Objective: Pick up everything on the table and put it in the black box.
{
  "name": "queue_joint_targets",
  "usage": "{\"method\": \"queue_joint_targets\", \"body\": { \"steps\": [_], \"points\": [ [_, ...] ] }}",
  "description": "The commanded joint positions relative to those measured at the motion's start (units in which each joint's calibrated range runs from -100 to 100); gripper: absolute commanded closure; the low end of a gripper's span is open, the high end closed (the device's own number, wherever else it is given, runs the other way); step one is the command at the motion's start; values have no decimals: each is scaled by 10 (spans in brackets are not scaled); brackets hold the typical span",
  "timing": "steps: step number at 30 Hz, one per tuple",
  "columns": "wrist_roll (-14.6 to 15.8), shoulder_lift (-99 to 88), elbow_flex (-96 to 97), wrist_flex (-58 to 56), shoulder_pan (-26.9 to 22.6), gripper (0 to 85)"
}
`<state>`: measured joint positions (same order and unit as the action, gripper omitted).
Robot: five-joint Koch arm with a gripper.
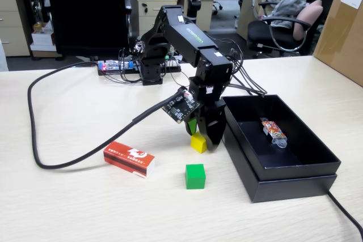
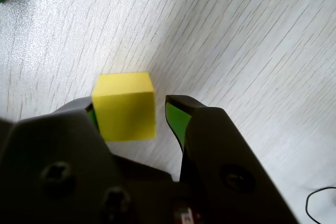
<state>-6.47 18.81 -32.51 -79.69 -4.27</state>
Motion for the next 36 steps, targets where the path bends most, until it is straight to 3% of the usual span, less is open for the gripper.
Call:
{"method": "queue_joint_targets", "body": {
  "steps": [1,5,10,16,26,36],
  "points": [
    [0,-11,-25,9,1,714],
    [0,-11,-30,10,4,787],
    [0,-54,-40,2,11,789],
    [-12,-232,-67,-42,16,787],
    [11,-350,-107,-67,-84,787],
    [35,-271,-95,-66,-123,786]
  ]
}}
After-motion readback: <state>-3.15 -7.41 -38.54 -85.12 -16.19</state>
